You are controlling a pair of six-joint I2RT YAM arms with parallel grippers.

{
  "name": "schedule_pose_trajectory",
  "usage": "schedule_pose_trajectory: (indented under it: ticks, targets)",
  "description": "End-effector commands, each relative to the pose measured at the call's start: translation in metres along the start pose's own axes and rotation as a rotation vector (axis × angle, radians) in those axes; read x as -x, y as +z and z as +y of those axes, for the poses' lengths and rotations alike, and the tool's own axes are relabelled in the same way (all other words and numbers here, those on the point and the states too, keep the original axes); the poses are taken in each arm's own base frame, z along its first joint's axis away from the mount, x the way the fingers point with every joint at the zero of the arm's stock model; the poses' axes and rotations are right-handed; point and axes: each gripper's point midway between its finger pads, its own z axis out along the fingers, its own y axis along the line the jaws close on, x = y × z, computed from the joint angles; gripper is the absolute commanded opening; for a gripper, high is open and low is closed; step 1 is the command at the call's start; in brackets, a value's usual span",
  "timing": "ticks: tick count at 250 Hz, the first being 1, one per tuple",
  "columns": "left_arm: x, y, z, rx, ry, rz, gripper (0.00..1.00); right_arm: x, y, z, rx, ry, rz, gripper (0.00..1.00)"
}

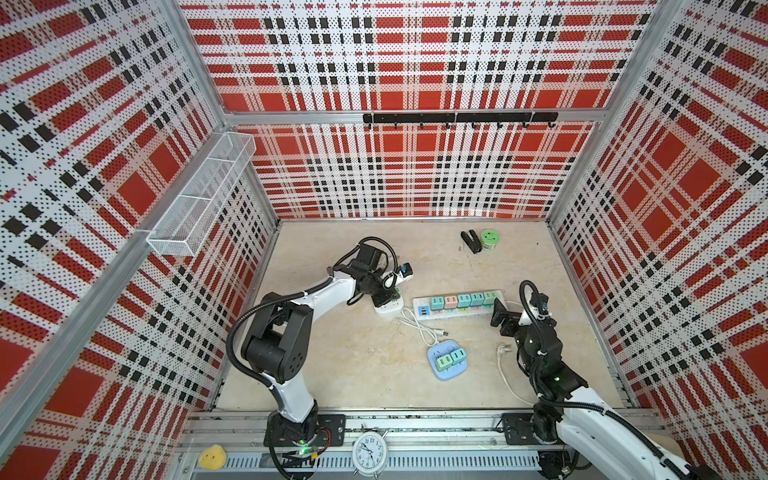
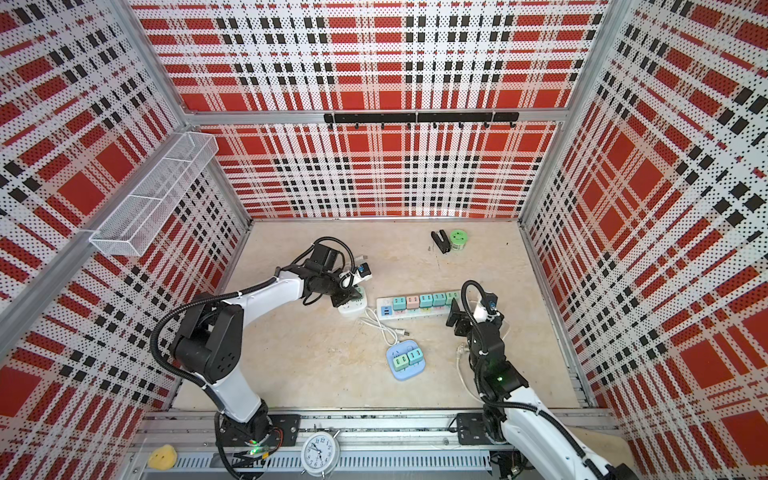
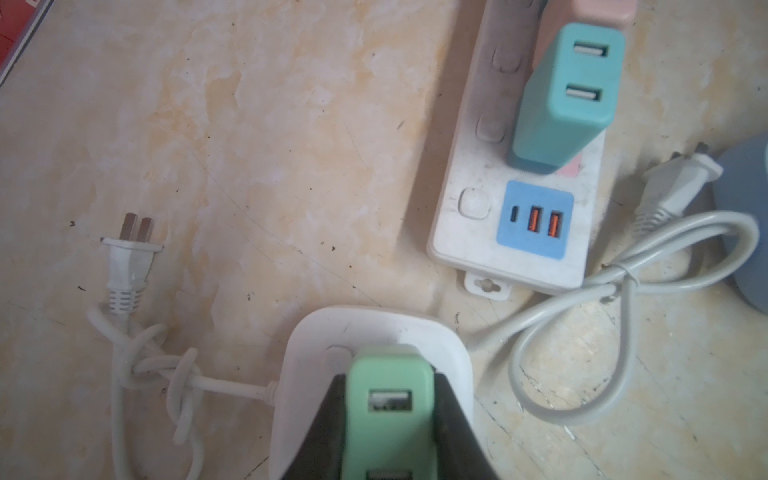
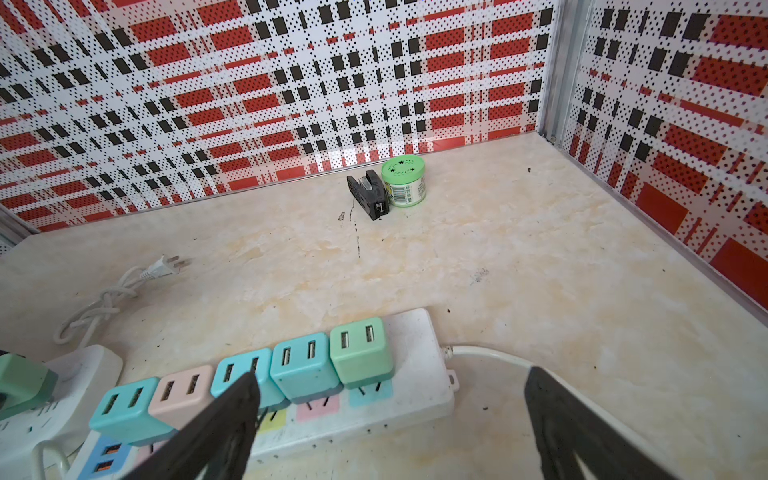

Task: Insert the plug
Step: 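Lower the green adapter with left gripper into the small white socket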

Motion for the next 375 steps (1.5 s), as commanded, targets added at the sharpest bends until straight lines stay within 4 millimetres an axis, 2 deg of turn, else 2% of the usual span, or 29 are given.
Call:
schedule_pose_trajectory:
  ticks: [1, 82, 121, 164, 193, 225, 328, 375]
  targets:
    - [-0.004, 0.006, -0.015, -0.052, 0.026, 0.042, 0.00, 0.011, 0.000, 0.003, 0.013, 0.023, -0.040, 1.00]
    - [-0.005, 0.006, -0.013, -0.049, 0.015, 0.042, 0.00, 0.010, 0.000, 0.003, 0.016, 0.025, -0.039, 1.00]
    - [-0.018, 0.012, -0.007, -0.042, -0.006, 0.097, 0.00, 0.010, -0.001, 0.003, 0.019, 0.025, -0.039, 1.00]
    - [-0.044, 0.023, -0.015, -0.107, -0.104, 0.101, 0.00, 0.010, -0.001, 0.003, 0.017, 0.024, -0.039, 1.00]
    - [-0.042, 0.016, -0.013, -0.079, -0.148, 0.033, 0.00, 0.011, -0.001, 0.003, 0.016, 0.024, -0.039, 1.00]
    - [-0.045, 0.012, -0.020, -0.042, -0.125, 0.025, 0.00, 0.010, -0.001, 0.003, 0.019, 0.025, -0.038, 1.00]
    - [-0.066, 0.032, -0.029, -0.017, -0.159, 0.194, 0.00, 0.010, -0.002, 0.003, 0.021, 0.026, -0.038, 1.00]
    - [-0.064, 0.030, -0.039, -0.047, -0.155, 0.191, 0.00, 0.010, -0.002, 0.003, 0.021, 0.028, -0.039, 1.00]
